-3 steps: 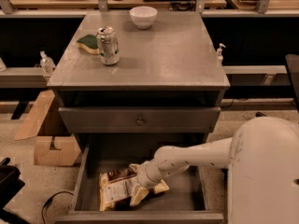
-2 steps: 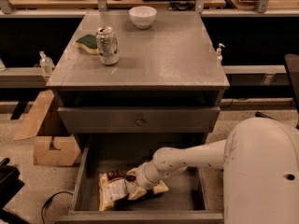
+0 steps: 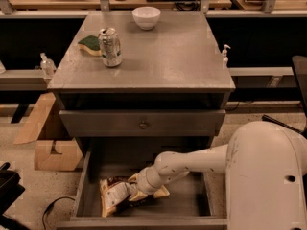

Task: Pick brown chip bag from middle drawer and place on counter

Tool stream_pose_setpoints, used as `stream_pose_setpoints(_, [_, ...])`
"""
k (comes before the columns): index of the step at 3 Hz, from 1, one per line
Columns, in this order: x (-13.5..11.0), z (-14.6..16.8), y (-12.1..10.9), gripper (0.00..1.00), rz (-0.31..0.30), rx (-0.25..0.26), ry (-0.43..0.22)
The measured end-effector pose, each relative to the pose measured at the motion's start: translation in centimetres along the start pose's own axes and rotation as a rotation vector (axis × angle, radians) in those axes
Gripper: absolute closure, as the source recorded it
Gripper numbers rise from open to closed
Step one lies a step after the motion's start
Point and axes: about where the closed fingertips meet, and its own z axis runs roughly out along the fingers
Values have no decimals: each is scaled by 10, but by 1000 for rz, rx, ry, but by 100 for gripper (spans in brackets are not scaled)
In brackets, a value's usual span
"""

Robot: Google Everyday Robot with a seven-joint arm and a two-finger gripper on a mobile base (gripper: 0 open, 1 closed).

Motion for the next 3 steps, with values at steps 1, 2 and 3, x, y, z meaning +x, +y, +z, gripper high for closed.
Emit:
stream_pose_setpoints(1, [-3,-4,-1,100,0,0,0])
stream_pose_setpoints(2, [-3,-4,-1,100,0,0,0])
stream_pose_setpoints(3, [-13,-36,10,100,-8,32,-7])
